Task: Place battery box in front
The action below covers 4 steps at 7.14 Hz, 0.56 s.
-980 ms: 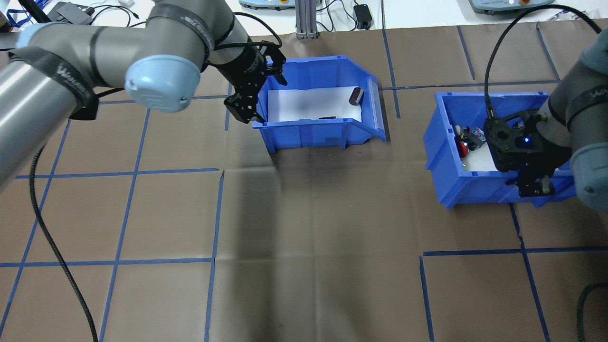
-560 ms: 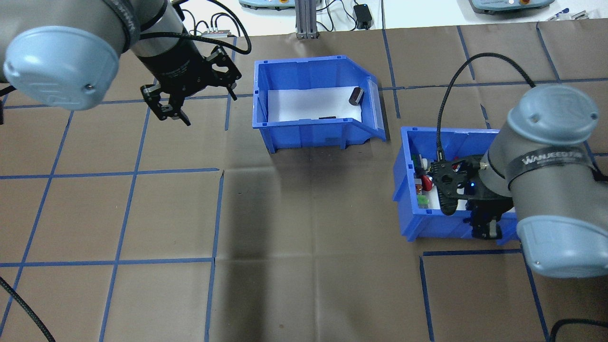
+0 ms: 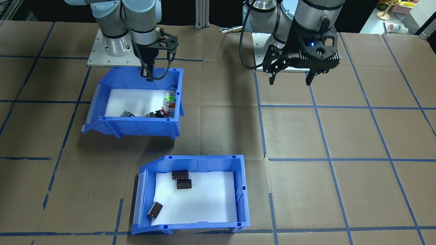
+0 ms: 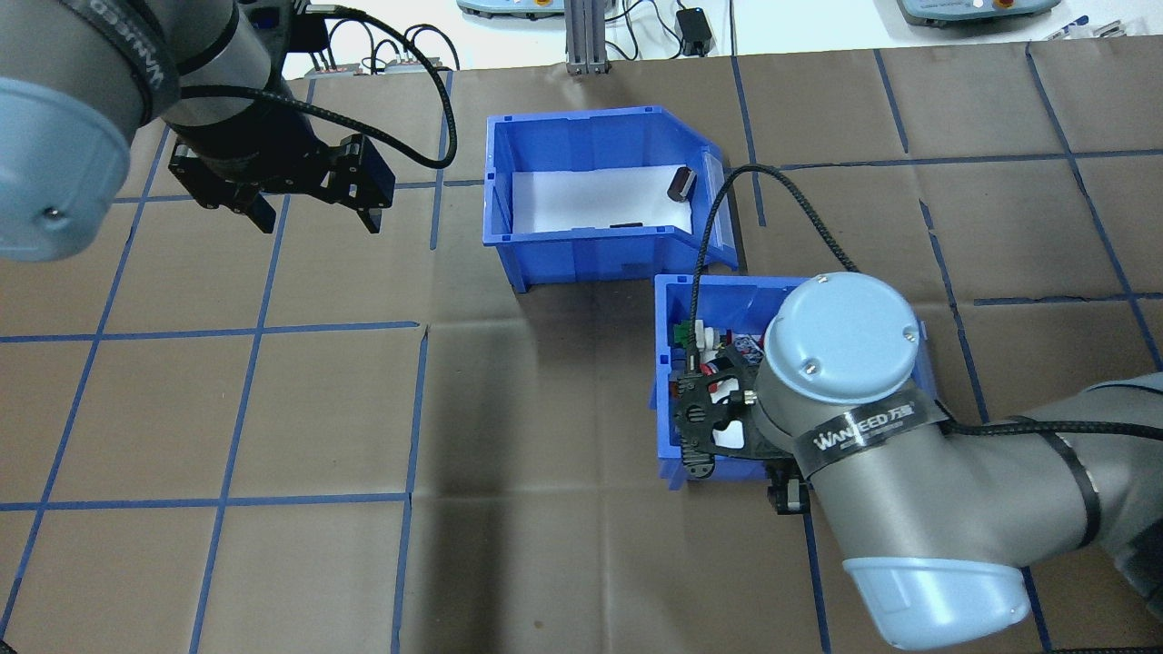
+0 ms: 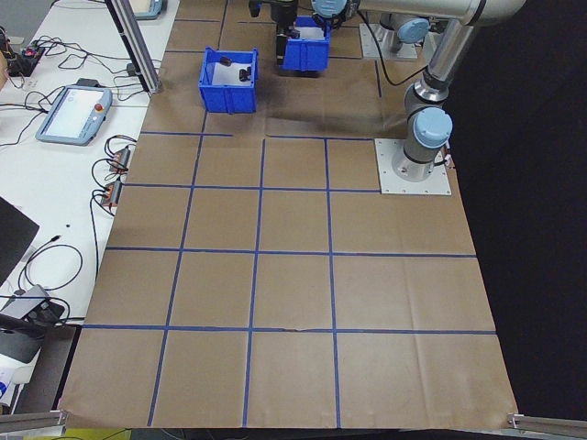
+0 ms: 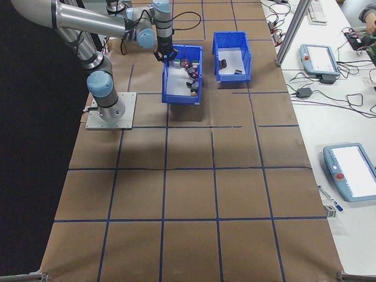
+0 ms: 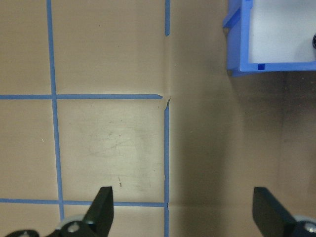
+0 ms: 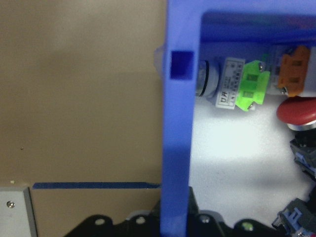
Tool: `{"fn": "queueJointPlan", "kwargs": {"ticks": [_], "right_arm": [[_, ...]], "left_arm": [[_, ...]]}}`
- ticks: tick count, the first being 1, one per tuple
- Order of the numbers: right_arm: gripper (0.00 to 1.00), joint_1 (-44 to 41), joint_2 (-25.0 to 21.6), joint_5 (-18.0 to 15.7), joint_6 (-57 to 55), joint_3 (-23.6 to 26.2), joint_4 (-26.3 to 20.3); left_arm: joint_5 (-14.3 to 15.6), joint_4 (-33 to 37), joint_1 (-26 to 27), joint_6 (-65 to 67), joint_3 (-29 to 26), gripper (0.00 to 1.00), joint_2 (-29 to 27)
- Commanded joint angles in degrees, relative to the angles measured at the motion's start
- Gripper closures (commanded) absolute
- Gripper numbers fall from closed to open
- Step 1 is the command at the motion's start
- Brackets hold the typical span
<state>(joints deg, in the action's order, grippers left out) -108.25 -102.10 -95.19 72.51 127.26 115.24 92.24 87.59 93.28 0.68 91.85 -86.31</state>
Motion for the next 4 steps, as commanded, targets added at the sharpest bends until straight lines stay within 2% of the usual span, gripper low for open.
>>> {"fn": "queueJointPlan", "kwargs": {"ticks": [1, 2, 4], "right_arm": [[0.97, -9.9, 7.1, 0.0, -6.5, -0.3, 9.5], [0.97, -13.8, 11.5, -0.7, -10.3, -1.3, 13.8], [0.97, -15.7, 13.6, -0.9, -13.3, -4.6, 13.3]], "left_arm": [[-0.6, -0.6, 0.1, -0.6, 2.8, 0.00, 2.7], [-0.5, -0.6, 0.0, -0.6, 4.2, 0.00, 3.2], [-0.4, -0.7, -0.4, -0.9, 6.0, 0.00, 4.3]]}}
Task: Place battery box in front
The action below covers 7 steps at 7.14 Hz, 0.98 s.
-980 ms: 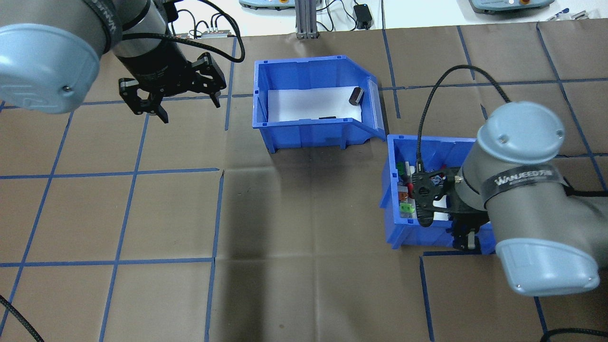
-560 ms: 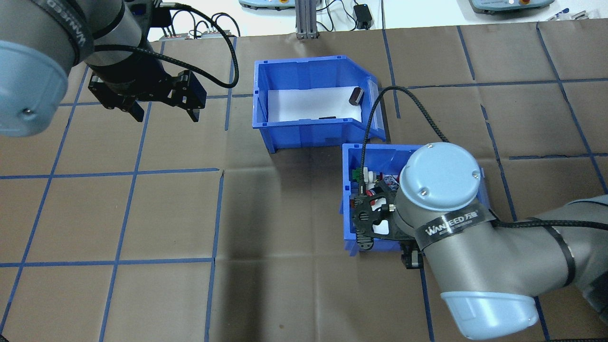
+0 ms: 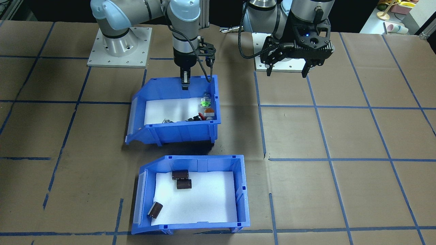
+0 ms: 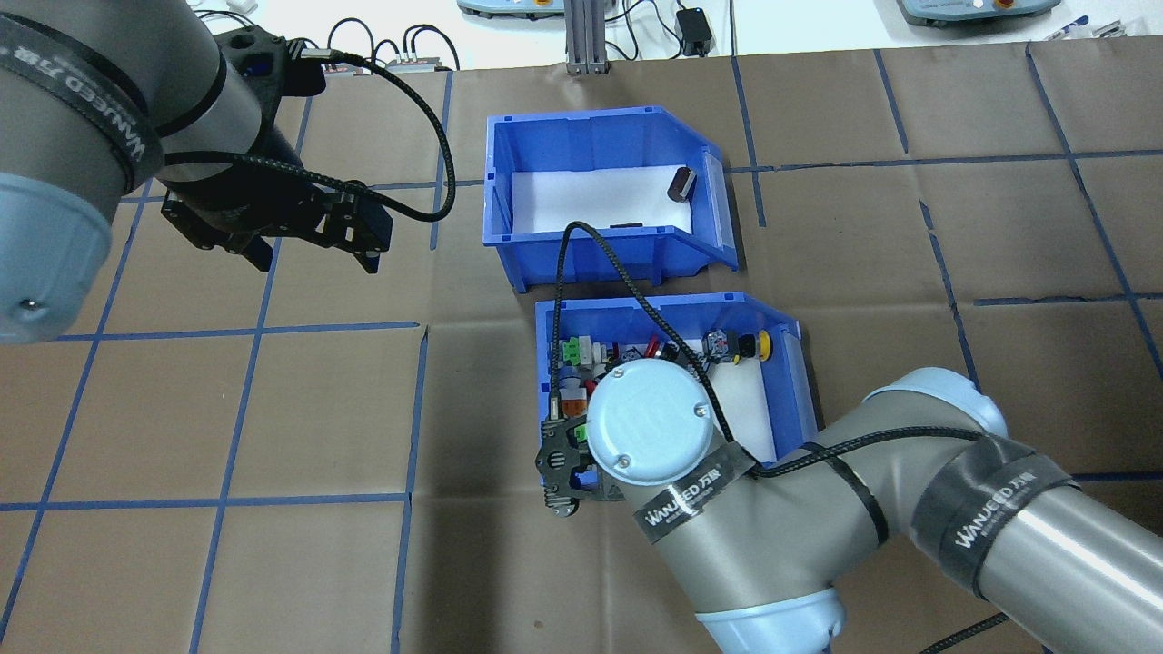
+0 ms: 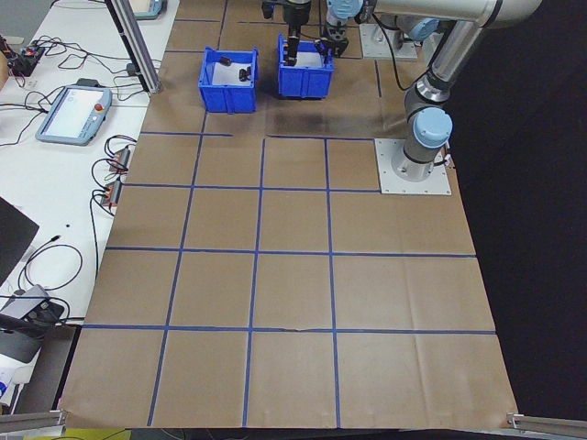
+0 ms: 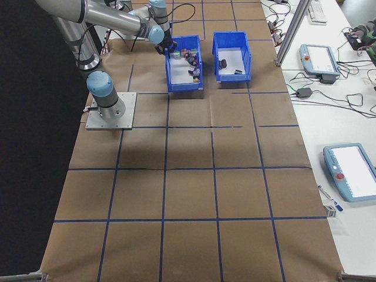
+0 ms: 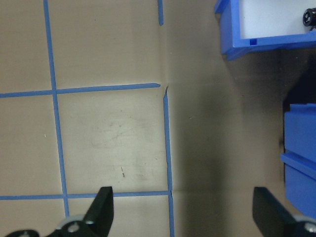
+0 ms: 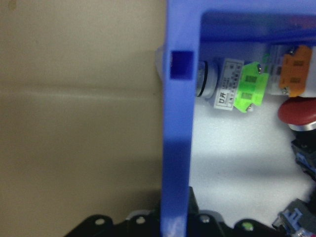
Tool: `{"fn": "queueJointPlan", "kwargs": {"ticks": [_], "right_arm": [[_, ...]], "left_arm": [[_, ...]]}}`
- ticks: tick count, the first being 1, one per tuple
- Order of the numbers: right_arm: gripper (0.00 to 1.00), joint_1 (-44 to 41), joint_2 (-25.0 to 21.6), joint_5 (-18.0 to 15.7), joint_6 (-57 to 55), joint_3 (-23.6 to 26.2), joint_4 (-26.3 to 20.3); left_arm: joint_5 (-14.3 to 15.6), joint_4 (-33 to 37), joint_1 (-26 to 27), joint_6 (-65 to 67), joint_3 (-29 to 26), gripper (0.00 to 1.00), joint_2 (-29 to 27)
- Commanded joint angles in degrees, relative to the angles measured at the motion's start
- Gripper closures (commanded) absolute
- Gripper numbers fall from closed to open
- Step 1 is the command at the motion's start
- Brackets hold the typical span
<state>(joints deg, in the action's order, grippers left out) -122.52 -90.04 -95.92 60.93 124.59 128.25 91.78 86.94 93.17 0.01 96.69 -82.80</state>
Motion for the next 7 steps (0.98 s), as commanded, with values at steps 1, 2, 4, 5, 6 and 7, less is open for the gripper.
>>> {"fn": "queueJointPlan", "kwargs": {"ticks": [1, 2, 4, 5, 6, 7], "right_arm": [[0.97, -1.5, 1.6, -0.1, -1.7, -2.1, 0.1], [0.96, -1.5, 1.9, -0.1, -1.7, -1.8, 0.1], [0.92, -1.4, 2.3, -0.1, -1.7, -1.9, -1.2], [0.91, -1.1, 2.4, -0.1, -1.8, -2.1, -2.7], [0.64, -0.9, 2.4, 0.4, -1.8, -2.1, -3.2], [0.01, -0.5, 2.5, 0.6, -1.7, -2.1, -3.1]], "left_arm": [[0.1, -0.1, -1.7, -3.8, 1.3, 0.00, 1.6], [0.4, 0.0, -2.0, -4.0, 1.2, 0.00, 1.8], [0.9, 0.7, -2.3, -4.3, 1.4, 0.00, 2.5], [1.0, 0.8, -2.3, -4.6, 1.5, 0.00, 2.5], [1.0, 0.8, -2.3, -4.7, 1.6, 0.00, 2.6], [1.0, 0.8, -2.3, -4.6, 1.7, 0.00, 2.6]]}}
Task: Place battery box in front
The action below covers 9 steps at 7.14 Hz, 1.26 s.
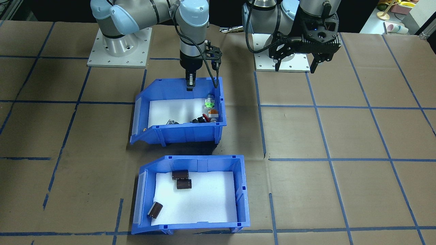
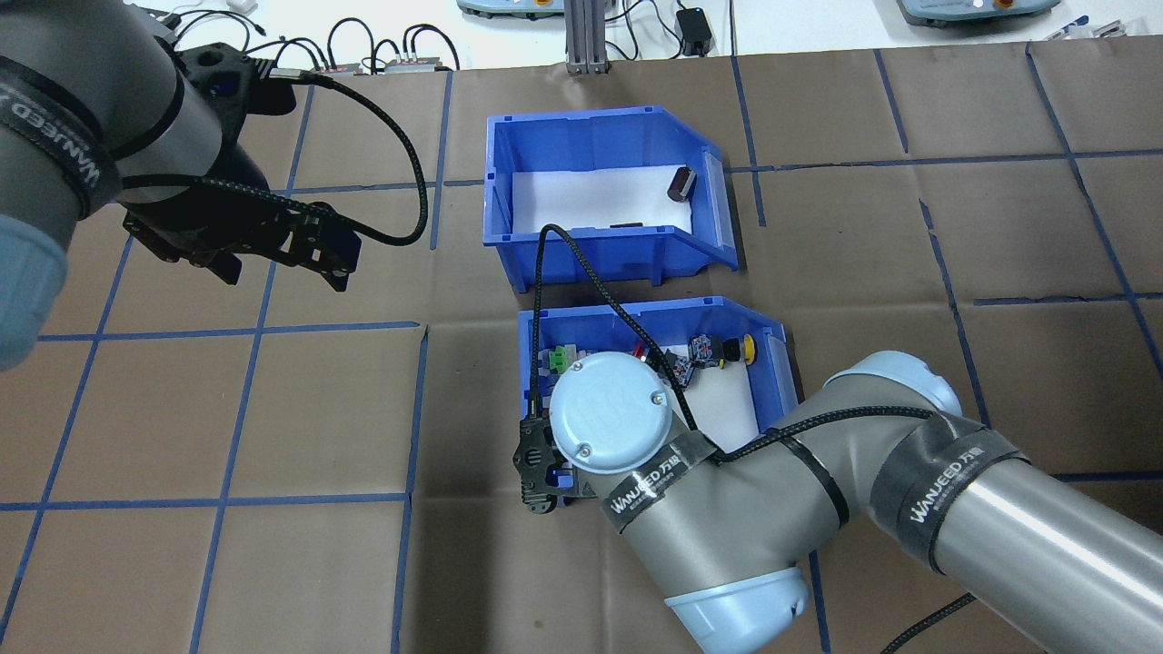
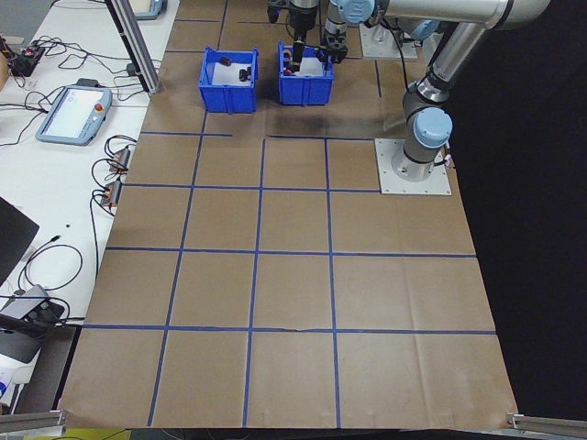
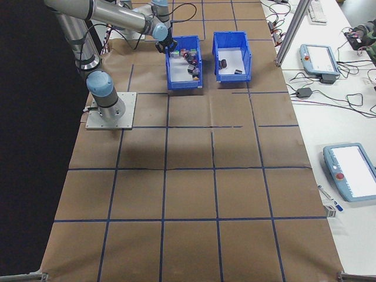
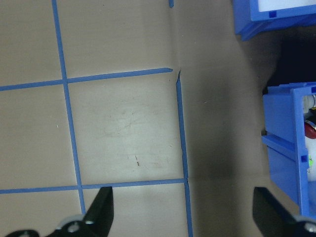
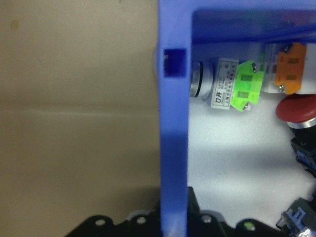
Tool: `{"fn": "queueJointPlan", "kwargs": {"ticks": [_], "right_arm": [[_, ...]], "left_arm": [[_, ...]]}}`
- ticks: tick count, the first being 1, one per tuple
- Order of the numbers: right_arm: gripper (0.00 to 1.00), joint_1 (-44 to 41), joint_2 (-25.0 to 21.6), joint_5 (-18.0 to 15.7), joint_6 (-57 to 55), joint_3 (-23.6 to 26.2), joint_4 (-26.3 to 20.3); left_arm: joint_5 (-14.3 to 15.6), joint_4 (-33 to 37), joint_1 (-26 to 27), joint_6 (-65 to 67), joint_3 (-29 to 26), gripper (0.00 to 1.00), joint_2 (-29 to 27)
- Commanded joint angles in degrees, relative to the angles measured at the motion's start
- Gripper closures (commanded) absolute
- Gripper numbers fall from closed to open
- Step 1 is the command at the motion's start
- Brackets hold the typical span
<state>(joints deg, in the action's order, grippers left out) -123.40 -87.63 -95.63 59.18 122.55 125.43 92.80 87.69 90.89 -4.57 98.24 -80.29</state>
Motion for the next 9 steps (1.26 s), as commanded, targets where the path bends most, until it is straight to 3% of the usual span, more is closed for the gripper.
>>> {"fn": "queueJointPlan", "kwargs": {"ticks": [1, 2, 3, 5, 7, 9], "right_arm": [[0.00, 0.4, 0.1, -0.1, 0.0, -0.6, -0.4], [0.00, 1.2, -0.3, -0.3, -0.1, -2.4, -0.6], [0.00, 1.4, -0.5, -0.4, -0.2, -6.1, -4.0], [0.00, 5.1, -0.7, -0.4, -0.9, -16.6, -17.0], [0.00, 15.5, -3.5, -0.2, -5.7, -24.2, -26.9], [0.00, 25.5, -6.7, 0.4, -23.2, -25.1, -27.2]], "left_arm": [[0.0, 0.0, 0.0, -0.1, 0.2, 0.00, 0.0], [-0.1, 0.0, 0.0, -0.1, 0.2, 0.00, 0.0], [-0.1, 0.0, 0.0, -0.1, 0.2, 0.00, 0.0], [-0.5, 0.0, 0.0, -0.1, 0.2, 0.00, 0.1], [-0.9, 0.5, -1.2, -0.2, 0.2, 0.00, 0.1], [-1.3, 1.3, -2.6, -0.2, 0.2, 0.00, 0.3]]}}
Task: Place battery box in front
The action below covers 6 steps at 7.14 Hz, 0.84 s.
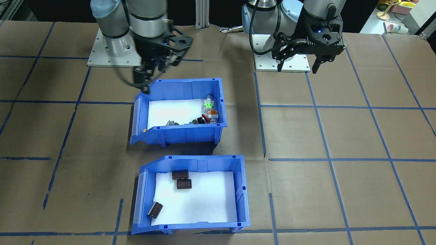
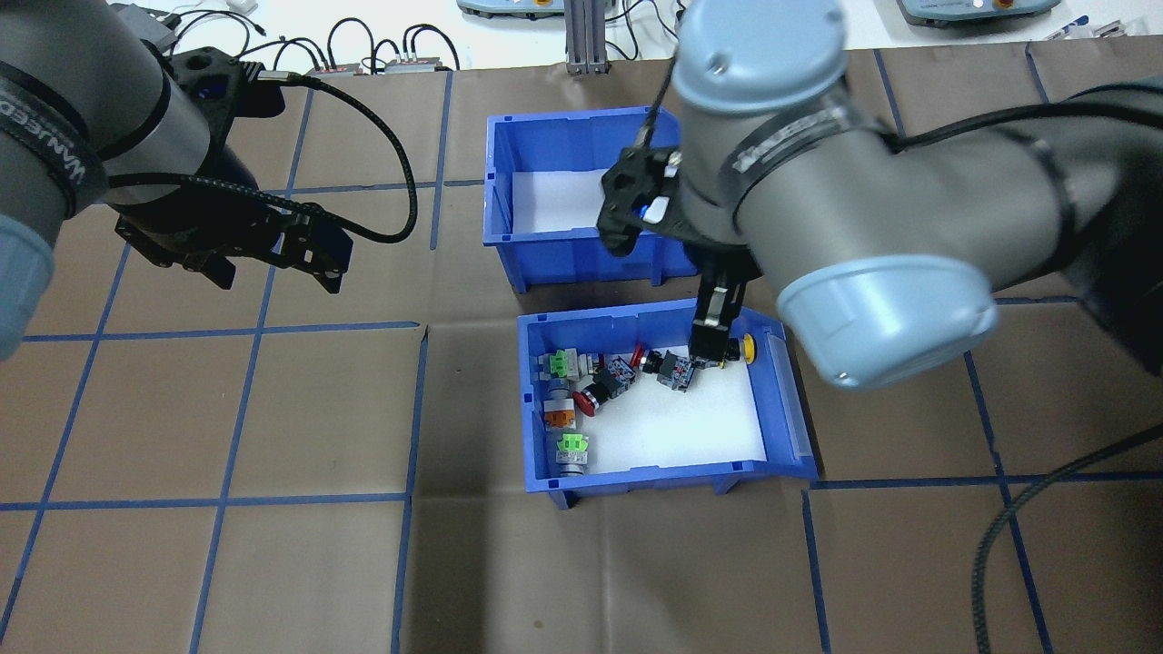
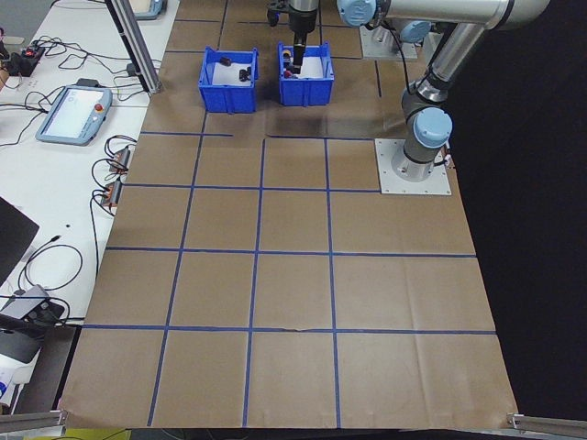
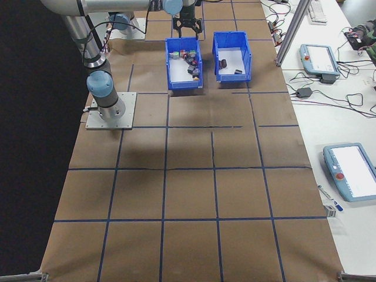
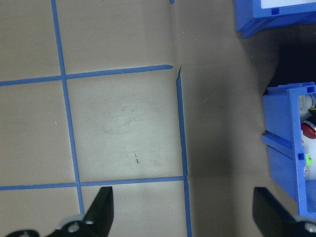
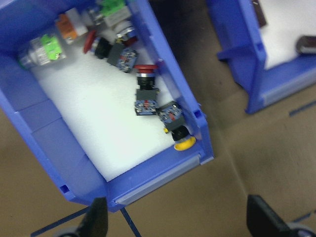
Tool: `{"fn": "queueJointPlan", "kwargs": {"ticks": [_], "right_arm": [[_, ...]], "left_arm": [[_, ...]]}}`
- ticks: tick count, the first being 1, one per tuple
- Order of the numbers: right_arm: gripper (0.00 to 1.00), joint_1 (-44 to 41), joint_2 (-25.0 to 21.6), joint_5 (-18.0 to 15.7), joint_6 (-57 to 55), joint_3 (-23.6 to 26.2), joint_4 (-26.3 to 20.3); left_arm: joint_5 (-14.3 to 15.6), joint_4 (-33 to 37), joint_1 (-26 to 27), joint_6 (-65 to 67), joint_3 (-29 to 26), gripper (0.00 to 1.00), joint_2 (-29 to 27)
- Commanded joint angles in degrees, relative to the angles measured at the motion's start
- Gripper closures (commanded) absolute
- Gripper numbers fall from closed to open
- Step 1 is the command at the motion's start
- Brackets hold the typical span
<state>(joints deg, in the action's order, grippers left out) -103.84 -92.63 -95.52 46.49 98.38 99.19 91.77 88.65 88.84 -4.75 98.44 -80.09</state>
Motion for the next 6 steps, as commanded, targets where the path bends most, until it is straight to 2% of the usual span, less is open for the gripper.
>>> {"fn": "queueJointPlan", "kwargs": {"ticks": [1, 2, 3, 4, 5, 6], "right_arm": [[0.00, 9.6, -2.7, 0.2, -22.1, -0.9, -1.1], [0.00, 10.7, -3.0, 0.2, -30.2, -0.7, -1.1], [0.00, 11.5, -3.0, 0.2, -39.9, -0.6, -1.8], [0.00, 11.2, -2.8, 0.4, -48.3, -0.3, -4.0], [0.00, 11.2, -2.5, 3.2, -52.2, -0.2, -4.1], [0.00, 11.4, -2.2, 4.0, -51.8, -0.2, -4.0]], "left_arm": [[-0.4, 0.3, -0.8, 0.0, 0.1, 0.00, 0.5], [-0.4, 0.3, -0.9, -0.1, 0.1, 0.00, 0.6], [-2.8, 0.3, -1.0, -0.1, 0.0, 0.00, 0.6], [-3.2, 0.3, -0.9, 0.0, 0.0, 0.00, 0.7], [-2.9, 0.6, -1.0, -0.1, 0.0, 0.00, 0.8], [-2.9, 0.6, -1.0, -0.1, 0.0, 0.00, 0.8]]}}
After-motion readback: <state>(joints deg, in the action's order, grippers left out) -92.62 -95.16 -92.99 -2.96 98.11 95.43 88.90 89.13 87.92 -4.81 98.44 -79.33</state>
